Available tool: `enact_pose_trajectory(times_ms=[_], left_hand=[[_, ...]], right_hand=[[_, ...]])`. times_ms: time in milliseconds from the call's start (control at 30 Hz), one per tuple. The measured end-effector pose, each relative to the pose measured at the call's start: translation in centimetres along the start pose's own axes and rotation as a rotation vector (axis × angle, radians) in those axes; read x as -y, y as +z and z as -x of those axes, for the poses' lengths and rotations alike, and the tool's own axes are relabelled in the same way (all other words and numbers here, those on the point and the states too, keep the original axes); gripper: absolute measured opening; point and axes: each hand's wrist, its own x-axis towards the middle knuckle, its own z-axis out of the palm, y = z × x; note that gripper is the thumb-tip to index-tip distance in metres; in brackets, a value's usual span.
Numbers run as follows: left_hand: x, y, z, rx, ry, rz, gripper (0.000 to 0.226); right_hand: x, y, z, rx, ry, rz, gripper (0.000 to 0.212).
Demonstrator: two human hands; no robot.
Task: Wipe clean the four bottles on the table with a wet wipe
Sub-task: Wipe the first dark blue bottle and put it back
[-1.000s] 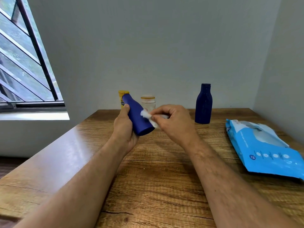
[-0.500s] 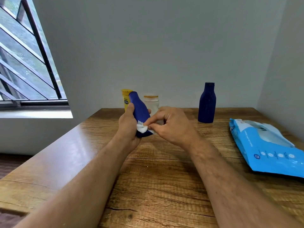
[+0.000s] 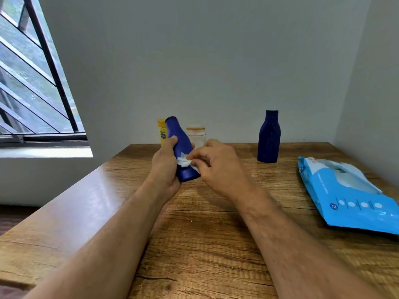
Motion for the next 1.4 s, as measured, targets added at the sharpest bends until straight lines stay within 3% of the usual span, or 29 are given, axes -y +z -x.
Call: enact_pose_trajectory(times_ms=[300, 600, 833, 1100, 1200, 1400], left_hand=[[0.8, -0.1, 0.9, 0.217, -0.144, -0.008, 0.025], [-0.1, -1.0, -0.2, 0.072, -0.085, 0.096, 0.051], [0.3, -1.2, -0.4, 0.083, -0.081, 0.191, 0.045], [0.2, -0.5, 0.4, 0.154, -0.126, 0.361, 0.033], [0.5, -0.2, 0.8, 0.144, -0.03, 0.224, 0.039], [2.5, 0.7, 1.2, 0.138, 0.202, -0.407, 0.035]], right_hand=[[0.1, 0.0, 0.4, 0.021, -0.086, 0.023, 0.021], [0.2, 0.0, 0.4, 0.172, -0.034, -0.046, 0.018], [-1.4, -0.8, 0.0, 0.023, 0.116, -0.089, 0.016], [-2.4, -1.1, -0.8, -0.336, 0.466, -0.537, 0.017], [-3.0, -1.3, -0.9, -0.4, 0.593, -0.639, 0.012], [-3.5, -1.3, -1.0, -0.507, 0.647, -0.637, 0.015]])
